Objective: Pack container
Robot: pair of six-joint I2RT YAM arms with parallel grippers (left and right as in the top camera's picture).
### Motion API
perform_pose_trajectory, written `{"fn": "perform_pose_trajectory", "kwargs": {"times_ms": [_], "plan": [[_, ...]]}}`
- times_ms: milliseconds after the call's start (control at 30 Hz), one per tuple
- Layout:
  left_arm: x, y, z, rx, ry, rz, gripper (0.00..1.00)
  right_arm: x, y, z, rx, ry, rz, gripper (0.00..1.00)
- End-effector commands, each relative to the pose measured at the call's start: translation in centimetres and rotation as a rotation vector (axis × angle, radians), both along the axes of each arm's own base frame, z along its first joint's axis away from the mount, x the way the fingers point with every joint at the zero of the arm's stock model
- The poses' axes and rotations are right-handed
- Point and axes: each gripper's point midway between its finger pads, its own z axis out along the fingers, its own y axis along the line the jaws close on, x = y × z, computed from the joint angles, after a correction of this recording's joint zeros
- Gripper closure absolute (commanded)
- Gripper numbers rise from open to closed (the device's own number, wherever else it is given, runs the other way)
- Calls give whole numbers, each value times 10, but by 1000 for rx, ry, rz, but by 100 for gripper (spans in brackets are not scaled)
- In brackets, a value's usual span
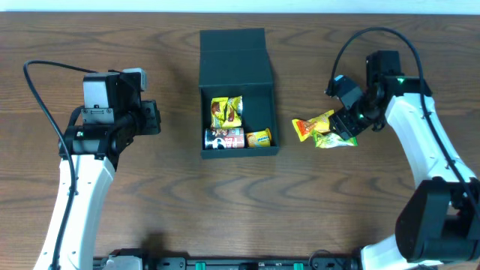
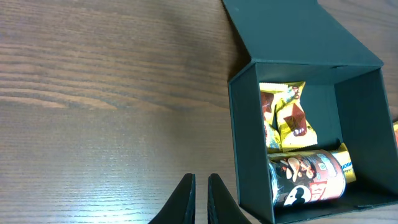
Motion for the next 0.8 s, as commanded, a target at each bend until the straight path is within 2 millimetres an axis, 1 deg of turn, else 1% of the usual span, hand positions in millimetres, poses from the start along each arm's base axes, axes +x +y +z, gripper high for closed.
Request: {"fn": "perform_pose_trajectory", "kwargs": {"times_ms": [0,133,167,267,400,533,633,667,700,767], "plan": [[1,2,0,15,-3,-9,91,-11,5,-19,10,35,40,35],[2,2,-5,15,14,-9,91,-13,5,-32,10,29,40,36],[3,2,-7,15,19,-10,91,-13,5,-33,8,23,40,34],[4,2,-12,15,35,-10,91,-10,3,-38,-2,0,59,34],[5,2,-11,14,29,-10,92,-10,3,-51,-8,-26,85,35],[5,2,-11,14,29,-10,87,-14,3,-65,-13,-37,85,36],[5,2,-11,13,28,-10,77,-13,3,-67,-14,-45,88,41],[5,2,-11,11,28,-8,71,-11,3,-67,-14,-53,88,45],[5,1,-11,9,27,-10,67,-10,3,-67,-13,-59,88,48],[5,1,-10,4,25,-9,66,-9,3,-66,-14,-63,88,55]]}}
